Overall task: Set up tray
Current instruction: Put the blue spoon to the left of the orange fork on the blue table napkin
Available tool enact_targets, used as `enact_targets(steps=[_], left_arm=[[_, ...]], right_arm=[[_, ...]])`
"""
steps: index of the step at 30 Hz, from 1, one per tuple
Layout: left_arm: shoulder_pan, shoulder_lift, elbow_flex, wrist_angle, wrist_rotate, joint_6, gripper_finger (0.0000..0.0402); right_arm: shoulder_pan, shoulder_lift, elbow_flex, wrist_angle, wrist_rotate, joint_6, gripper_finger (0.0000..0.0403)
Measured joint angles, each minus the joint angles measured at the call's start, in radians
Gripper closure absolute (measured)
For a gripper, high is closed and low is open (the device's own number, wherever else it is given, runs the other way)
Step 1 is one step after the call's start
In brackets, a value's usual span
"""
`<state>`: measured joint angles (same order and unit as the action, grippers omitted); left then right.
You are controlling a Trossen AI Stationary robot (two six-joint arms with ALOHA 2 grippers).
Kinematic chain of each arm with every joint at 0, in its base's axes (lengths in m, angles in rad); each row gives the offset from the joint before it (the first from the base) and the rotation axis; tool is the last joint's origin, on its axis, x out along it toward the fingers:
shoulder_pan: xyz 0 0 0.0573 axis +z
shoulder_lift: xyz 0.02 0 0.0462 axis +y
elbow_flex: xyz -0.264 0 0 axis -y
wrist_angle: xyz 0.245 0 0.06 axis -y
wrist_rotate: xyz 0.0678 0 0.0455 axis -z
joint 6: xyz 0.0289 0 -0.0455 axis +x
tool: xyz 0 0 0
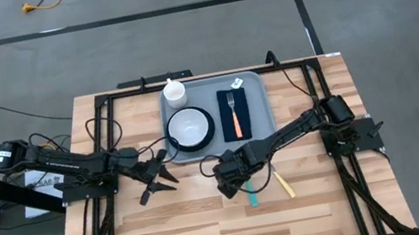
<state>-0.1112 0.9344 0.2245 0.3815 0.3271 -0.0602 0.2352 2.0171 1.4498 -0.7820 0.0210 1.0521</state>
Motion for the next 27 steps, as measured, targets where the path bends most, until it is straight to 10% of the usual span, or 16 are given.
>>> enact_targets(steps=[8, 19, 27], left_arm=[[0.0, 0.0, 0.0, -0.13, -0.001, -0.009, 0.0299], [0.0, 0.0, 0.0, -0.144, -0.002, 0.013, 0.0299], [0.0, 0.0, 0.0, -0.145, -0.001, 0.037, 0.0299]], right_arm=[[-0.043, 0.0, 0.0, -0.07, -0.094, -0.002, 0.0317], [-0.087, 0.0, 0.0, -0.115, -0.152, 0.05, 0.0177], [-0.087, 0.0, 0.0, -0.085, -0.149, 0.157, 0.017]])
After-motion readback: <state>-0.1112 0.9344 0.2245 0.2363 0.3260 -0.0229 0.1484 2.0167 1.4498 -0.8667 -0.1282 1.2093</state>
